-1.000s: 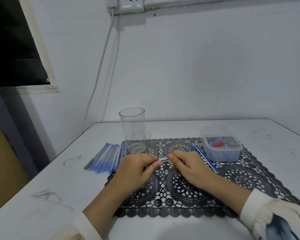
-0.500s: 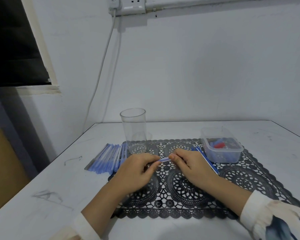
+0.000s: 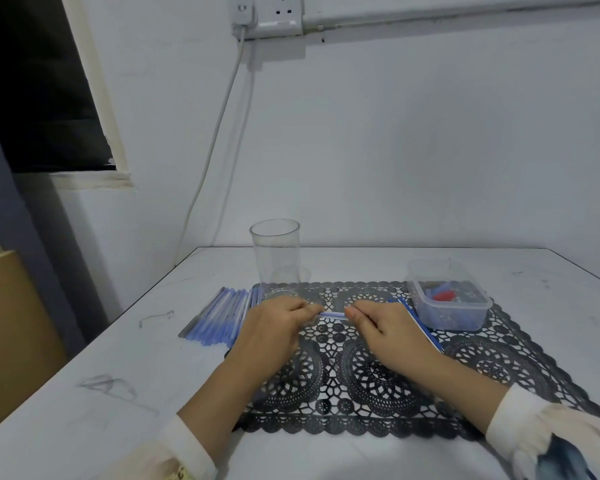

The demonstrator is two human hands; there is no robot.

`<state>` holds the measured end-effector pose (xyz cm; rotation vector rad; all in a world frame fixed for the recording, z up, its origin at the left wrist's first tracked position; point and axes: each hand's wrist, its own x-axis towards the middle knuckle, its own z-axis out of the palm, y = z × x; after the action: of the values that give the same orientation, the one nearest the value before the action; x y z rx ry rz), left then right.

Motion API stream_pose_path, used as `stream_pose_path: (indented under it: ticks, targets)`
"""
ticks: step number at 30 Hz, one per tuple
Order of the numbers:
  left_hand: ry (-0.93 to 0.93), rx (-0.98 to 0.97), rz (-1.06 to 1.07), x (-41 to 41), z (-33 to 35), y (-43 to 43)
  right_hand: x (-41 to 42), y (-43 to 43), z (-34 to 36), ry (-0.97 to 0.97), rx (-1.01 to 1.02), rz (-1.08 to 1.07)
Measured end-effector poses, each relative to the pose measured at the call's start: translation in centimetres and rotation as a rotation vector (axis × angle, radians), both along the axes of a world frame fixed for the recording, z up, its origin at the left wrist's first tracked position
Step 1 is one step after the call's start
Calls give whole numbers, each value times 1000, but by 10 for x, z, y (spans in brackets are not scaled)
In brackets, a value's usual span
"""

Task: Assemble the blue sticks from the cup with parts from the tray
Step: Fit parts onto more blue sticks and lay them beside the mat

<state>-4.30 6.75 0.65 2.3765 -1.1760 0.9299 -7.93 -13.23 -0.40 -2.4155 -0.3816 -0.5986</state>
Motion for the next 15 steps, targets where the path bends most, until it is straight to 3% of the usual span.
stream_pose_path:
  ticks: [3, 7, 9, 12, 15]
  targets:
    - [-118, -10, -16, 1, 1, 0, -3, 8, 3, 116, 179, -26]
    - [-88, -17, -23, 6, -2, 6, -12, 21, 2, 229, 537, 6]
    - [-98, -11, -19, 9, -1, 11, -16, 28, -2, 210, 604, 27]
    - [-86, -196, 40, 14, 3, 19, -17, 31, -11, 105, 291, 49]
    - [-47, -538, 172, 22, 7, 31, -15, 31, -18, 174, -125, 65]
